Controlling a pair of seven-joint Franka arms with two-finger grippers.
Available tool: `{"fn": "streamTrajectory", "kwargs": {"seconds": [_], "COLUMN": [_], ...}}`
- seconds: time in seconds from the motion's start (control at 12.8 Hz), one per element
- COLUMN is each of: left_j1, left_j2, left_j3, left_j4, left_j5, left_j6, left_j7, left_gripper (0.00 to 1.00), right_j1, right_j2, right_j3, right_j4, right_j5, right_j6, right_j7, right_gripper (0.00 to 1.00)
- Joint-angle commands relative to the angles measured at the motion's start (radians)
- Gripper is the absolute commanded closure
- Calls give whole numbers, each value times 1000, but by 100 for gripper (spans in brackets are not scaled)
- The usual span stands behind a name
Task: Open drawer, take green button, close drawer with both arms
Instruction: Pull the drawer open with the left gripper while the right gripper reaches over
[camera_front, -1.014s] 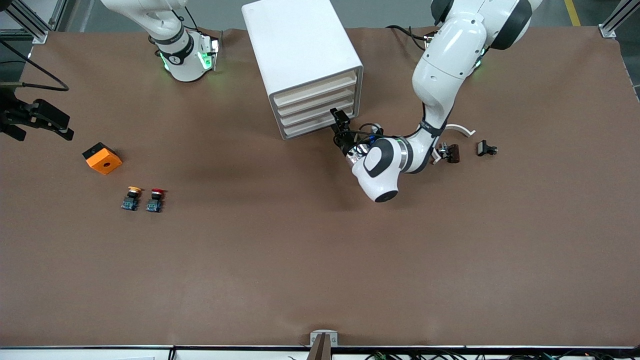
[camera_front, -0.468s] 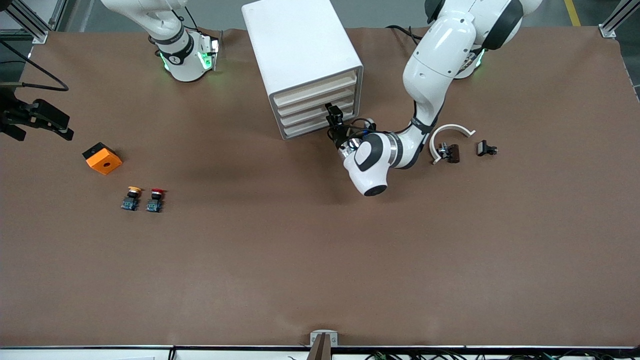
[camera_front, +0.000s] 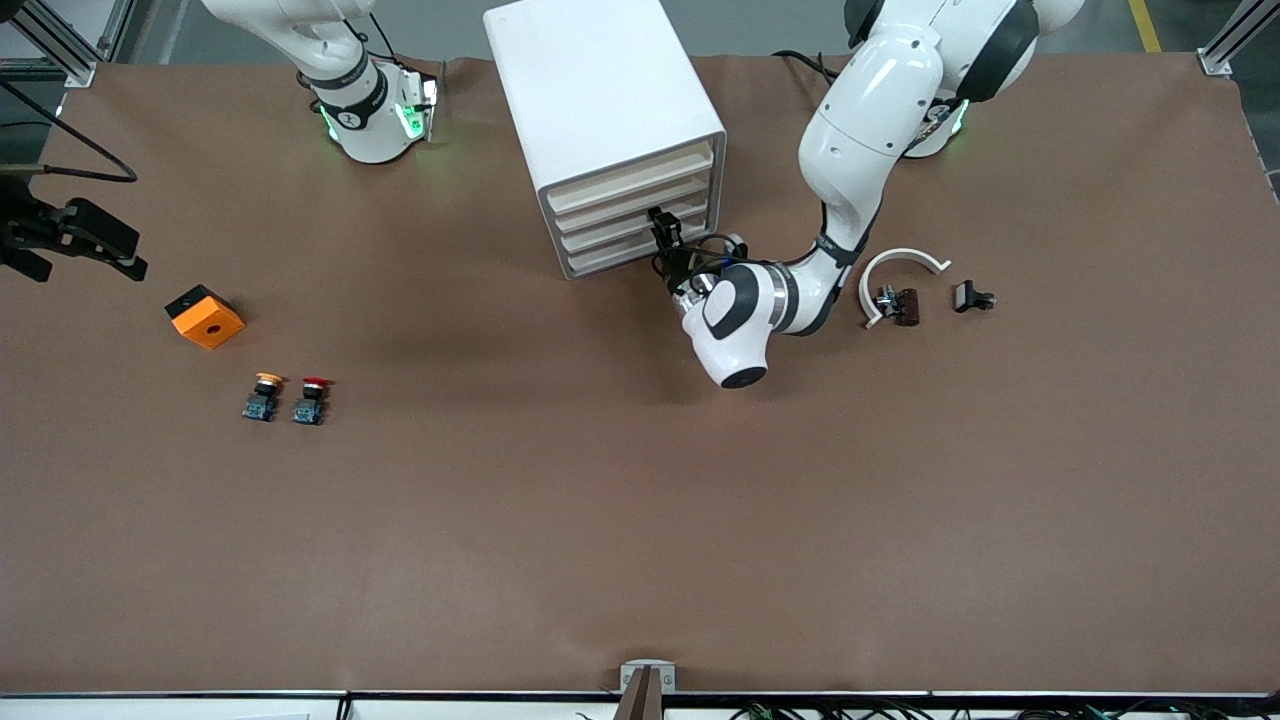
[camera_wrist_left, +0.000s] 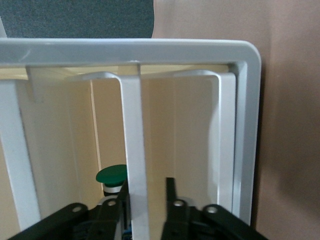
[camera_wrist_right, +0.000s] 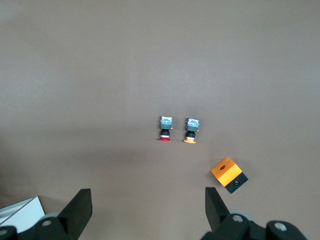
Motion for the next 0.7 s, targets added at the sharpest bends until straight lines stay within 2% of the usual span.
{"fn": "streamTrajectory", "kwargs": {"seconds": [0.0, 0.31, 0.62], "left_j1": [-8, 27, 84], "left_j2": [8, 7, 8], "left_j3": [11, 23, 28], "left_j4": [13, 14, 36], "left_j5": [-21, -27, -24], "left_j6": [14, 56, 66], "left_j7": [-15, -10, -2], "left_gripper": [83, 90, 90], "right_j1": [4, 1, 30], "right_j2": [8, 10, 13], "right_j3": [-2, -2, -1], "right_j4": [21, 21, 22], "right_j5": [10, 10, 12], "right_j6": [-6, -6, -11], "right_j7": [8, 11, 22], "right_gripper": [0, 0, 0]}}
